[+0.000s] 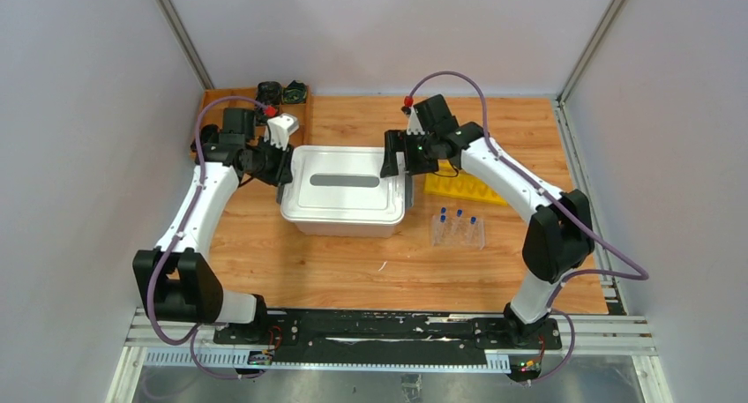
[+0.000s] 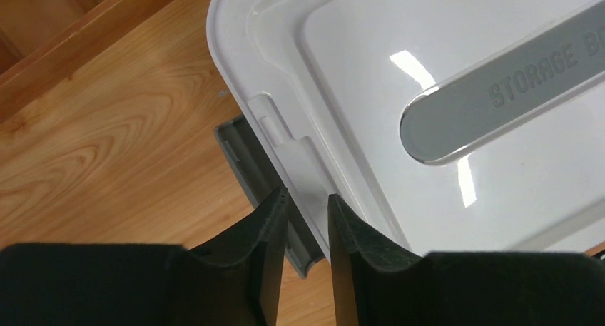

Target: Organize the chemistry lab equipment

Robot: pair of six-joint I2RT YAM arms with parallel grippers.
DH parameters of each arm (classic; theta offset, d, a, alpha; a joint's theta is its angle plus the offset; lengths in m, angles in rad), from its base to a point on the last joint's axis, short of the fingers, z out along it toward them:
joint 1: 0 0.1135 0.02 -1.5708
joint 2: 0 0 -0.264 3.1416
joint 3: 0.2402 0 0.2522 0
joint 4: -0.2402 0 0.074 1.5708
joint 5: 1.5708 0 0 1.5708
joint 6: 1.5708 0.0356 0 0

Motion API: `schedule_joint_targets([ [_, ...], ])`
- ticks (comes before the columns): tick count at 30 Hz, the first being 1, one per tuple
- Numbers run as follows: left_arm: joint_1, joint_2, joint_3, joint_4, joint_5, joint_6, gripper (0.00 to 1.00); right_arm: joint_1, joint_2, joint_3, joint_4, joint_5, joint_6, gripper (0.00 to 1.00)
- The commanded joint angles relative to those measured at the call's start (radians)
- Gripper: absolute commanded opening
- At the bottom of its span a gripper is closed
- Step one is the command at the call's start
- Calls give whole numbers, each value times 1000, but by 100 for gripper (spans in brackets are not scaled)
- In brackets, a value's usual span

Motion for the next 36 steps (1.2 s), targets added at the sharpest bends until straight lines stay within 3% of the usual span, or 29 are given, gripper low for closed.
schedule_joint_targets([
  [1, 9, -23, 77, -36, 24, 5, 37, -4, -143, 46, -85, 76, -79, 92],
  [6, 17, -52, 189, -81, -12, -3, 65, -43, -302, -86, 14, 128, -2, 99],
  [9, 31, -70, 225, -85, -15, -20, 92, -145, -363, -225, 144, -78, 92, 100],
  [11, 77, -82, 234, -97, -3, -26, 99, -194, -377, -305, 216, -200, 151, 100],
  [19, 271, -91, 139, -114, 150, -41, 100, -203, -349, -528, 446, -404, 218, 100],
  [25, 376, -24, 66, -118, 323, -85, 100, -202, -311, -658, 767, -468, 381, 100],
  [33, 416, 79, -41, -22, 506, -201, 100, -145, -215, -664, 865, -458, 431, 100],
  [36, 415, 80, -75, 46, 546, -251, 100, -134, -197, -647, 859, -449, 431, 93],
])
